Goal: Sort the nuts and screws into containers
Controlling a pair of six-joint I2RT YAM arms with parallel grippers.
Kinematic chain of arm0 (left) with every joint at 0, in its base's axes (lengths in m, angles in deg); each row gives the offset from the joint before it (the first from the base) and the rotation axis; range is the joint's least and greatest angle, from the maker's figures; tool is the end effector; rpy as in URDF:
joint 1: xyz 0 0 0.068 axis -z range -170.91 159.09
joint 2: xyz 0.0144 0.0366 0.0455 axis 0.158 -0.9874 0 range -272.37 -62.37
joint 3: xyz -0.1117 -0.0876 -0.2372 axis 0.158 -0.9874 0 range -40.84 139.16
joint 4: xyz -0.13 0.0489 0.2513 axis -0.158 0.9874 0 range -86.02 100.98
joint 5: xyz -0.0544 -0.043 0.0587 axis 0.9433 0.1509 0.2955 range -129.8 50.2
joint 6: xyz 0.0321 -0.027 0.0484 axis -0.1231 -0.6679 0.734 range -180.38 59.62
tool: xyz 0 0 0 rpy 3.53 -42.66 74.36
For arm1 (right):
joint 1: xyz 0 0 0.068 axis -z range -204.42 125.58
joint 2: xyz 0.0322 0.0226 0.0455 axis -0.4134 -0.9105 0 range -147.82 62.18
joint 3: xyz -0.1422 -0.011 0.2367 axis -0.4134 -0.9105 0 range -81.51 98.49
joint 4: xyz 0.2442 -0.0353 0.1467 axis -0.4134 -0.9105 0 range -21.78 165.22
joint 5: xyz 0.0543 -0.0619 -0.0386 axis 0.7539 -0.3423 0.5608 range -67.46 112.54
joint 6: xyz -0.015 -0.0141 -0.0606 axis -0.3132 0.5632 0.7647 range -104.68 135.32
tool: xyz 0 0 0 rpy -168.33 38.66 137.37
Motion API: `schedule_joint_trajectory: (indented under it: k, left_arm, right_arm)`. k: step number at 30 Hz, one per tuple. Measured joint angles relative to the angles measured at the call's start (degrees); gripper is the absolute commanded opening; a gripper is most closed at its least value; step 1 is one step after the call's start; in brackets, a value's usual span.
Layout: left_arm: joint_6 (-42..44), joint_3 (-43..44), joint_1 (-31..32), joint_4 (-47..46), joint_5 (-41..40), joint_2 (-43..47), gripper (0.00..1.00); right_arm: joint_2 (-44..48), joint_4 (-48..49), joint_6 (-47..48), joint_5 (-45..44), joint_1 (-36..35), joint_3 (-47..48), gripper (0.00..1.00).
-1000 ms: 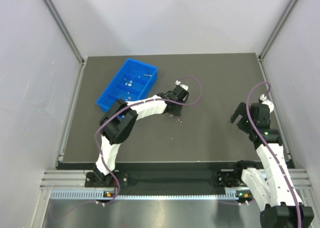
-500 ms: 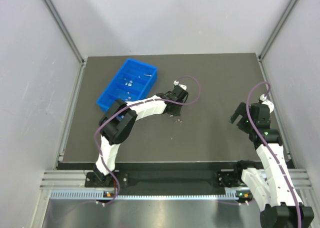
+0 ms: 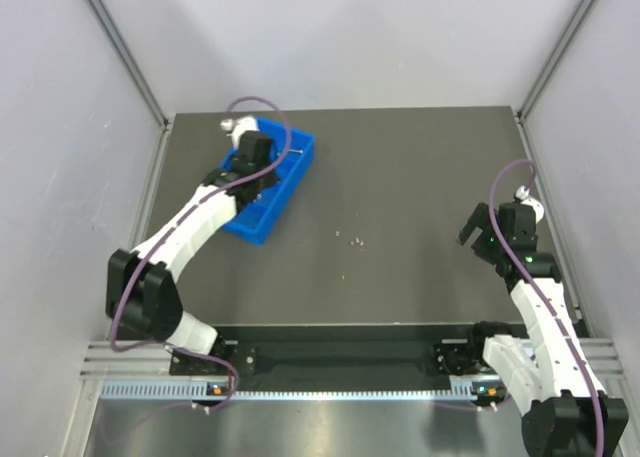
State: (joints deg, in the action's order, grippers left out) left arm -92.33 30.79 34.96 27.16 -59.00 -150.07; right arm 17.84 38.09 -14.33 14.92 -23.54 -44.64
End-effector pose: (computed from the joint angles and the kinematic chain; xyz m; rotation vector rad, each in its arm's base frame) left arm 0.3499 -0.1515 0.2869 -0.2942 2.1974 -0.1794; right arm 0.1938 -0.0096 0.2382 0.6794 2.2417 0.0923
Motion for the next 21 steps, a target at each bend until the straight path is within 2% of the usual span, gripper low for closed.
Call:
schedule_joint_trajectory:
  k: [3,8,15,19,21]
  left_arm:
    - [-1.33,-2.97,-5.66,0.52,-3.04,4.15,0.03]
    - [-2.84,-9.07,-12.55,1.75,-5.60,5.33,0.03]
    - [-3.69,-12.33,-13.66,3.23,-8.46,5.11,0.06]
    - [-3.48,-12.85,-13.66,2.40,-8.74,4.00,0.20]
    - [-3.17,-12.85,-13.66,2.16,-8.70,3.45,0.30]
  right_arm:
    - [-0.98,0.98,0.02,0.20,0.00,0.00,1.00]
    - [-1.90,1.27,0.09,0.20,0.00,0.00,0.99]
    - [-1.90,1.33,0.09,0.17,0.00,0.00,1.00]
    - [-1.90,1.33,0.11,0.17,0.00,0.00,1.00]
    - [-1.90,1.33,0.17,0.15,0.00,0.00,1.00]
